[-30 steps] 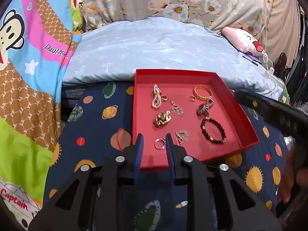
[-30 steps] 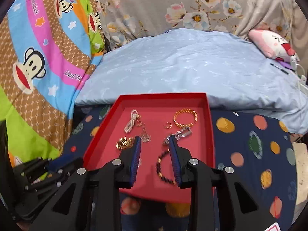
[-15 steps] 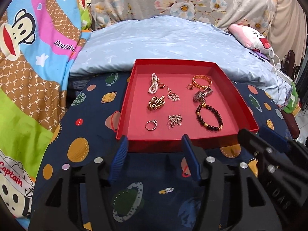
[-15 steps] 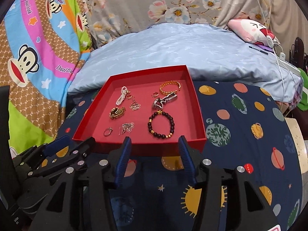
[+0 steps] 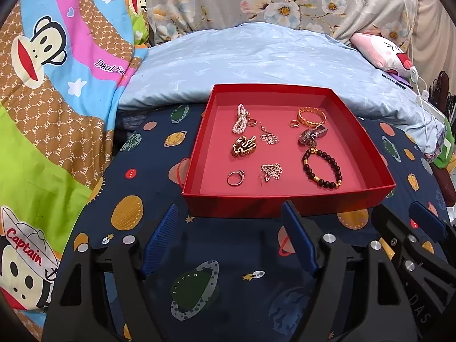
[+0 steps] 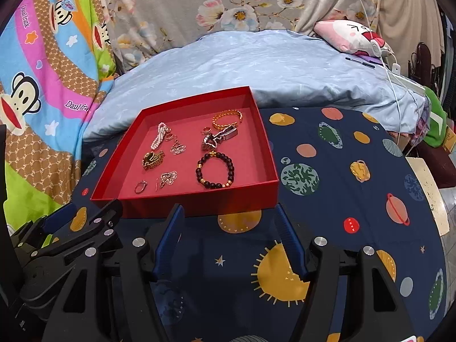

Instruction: Organize jewelry

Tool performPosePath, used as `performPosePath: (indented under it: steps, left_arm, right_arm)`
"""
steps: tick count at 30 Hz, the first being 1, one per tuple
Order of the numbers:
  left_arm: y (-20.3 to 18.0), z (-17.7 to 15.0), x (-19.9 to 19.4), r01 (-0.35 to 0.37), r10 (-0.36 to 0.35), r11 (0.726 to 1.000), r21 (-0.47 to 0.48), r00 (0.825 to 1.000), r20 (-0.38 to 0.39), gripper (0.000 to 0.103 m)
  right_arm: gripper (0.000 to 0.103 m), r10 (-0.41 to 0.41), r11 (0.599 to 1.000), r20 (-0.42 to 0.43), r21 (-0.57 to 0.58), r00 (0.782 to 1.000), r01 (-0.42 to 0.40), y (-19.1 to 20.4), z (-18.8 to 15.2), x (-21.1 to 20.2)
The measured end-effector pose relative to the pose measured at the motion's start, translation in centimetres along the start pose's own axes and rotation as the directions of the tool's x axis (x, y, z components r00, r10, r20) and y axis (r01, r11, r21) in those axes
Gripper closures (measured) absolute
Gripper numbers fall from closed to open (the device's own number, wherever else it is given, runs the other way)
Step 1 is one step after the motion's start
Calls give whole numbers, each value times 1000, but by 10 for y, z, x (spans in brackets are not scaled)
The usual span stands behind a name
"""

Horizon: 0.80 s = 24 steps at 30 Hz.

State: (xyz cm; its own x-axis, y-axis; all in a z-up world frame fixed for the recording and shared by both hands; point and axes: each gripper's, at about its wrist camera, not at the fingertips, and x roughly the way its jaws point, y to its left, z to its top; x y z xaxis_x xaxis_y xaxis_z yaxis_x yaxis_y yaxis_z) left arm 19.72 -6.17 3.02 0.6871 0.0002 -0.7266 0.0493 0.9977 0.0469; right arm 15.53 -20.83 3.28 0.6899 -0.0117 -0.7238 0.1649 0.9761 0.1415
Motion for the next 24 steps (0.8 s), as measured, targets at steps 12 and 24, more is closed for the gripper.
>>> performPosePath:
  steps: [12,24]
  left_arm:
    - [5,-3,4,-25,24,999,-24,999,-22,20]
    - [5,-4,6,-55,54,998,-12,998,-31,20]
  right_arm:
    - [36,-19,1000,1,9,1000,19,0,-3,0]
    - [35,-25,1000,2,4,1000,25,1,-4,1]
